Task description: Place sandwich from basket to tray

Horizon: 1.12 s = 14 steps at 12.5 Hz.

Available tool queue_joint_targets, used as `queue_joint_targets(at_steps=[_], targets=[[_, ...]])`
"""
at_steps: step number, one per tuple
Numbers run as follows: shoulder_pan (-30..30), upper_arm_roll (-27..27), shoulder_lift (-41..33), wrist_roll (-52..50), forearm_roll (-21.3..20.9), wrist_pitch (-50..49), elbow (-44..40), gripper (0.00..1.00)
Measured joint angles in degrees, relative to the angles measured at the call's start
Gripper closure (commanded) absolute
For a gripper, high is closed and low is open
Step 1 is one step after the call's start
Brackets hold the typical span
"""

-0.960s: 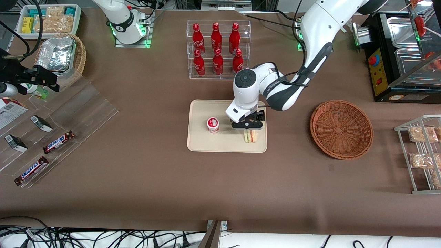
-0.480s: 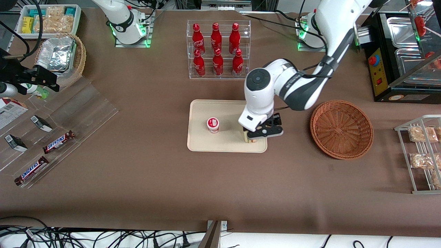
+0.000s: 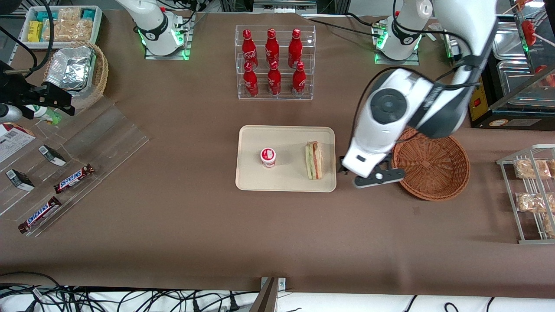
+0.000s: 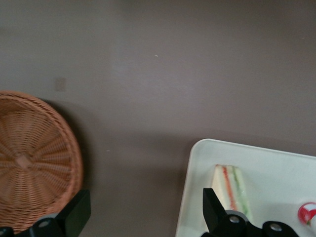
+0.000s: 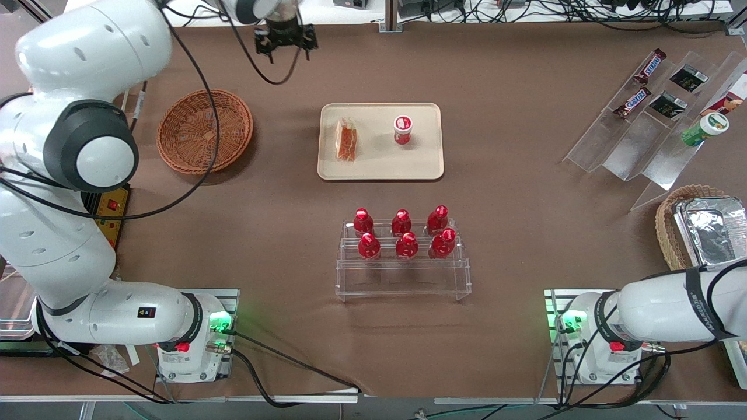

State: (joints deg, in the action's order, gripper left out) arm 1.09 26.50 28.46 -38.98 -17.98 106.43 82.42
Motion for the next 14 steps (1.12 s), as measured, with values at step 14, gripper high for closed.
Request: queue_joint_targets(at_steps=[14], targets=[[1.2, -23.5, -2.2, 39.8, 14.7, -8.7, -6.6, 0.00]])
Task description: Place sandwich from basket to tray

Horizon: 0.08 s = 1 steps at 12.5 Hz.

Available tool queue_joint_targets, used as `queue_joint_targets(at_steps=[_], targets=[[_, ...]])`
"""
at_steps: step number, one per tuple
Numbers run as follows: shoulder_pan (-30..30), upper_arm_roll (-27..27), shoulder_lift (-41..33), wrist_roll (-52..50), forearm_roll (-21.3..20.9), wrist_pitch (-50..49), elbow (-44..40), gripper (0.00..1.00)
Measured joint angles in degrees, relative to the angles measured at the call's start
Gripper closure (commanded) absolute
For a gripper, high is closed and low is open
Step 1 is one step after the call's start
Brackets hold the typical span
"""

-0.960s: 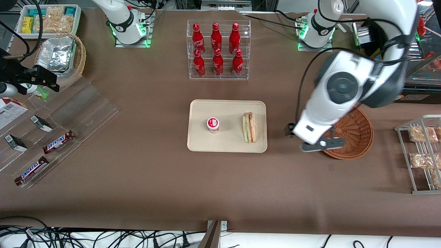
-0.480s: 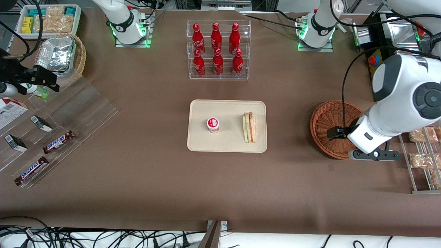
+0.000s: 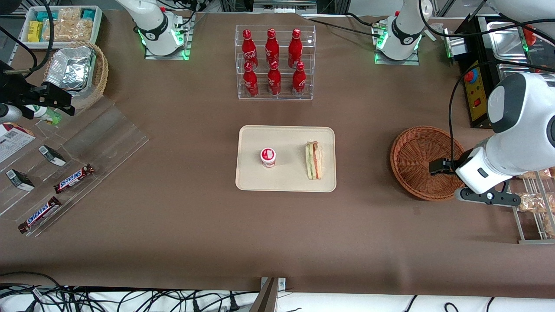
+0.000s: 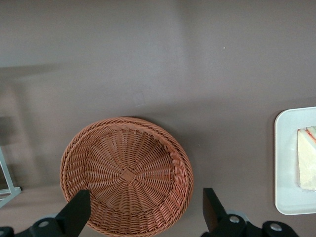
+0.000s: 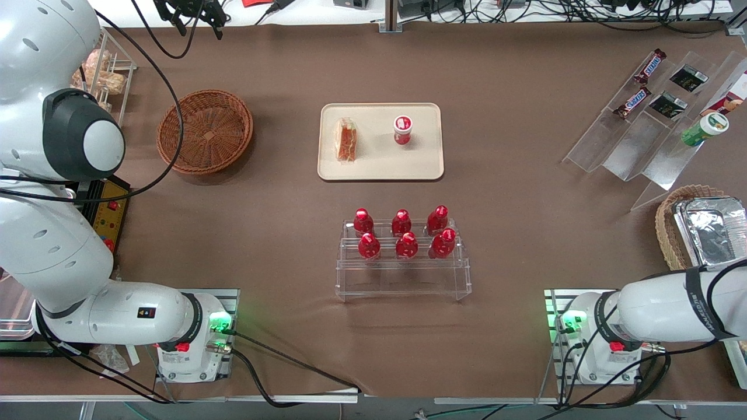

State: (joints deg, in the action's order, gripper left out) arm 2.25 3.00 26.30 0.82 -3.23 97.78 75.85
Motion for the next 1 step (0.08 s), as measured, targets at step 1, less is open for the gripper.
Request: queue_joint_targets(at_steps=[1], targets=[[0.1, 0.0, 0.0, 0.0, 0.0, -0.1, 0.0, 0.00]])
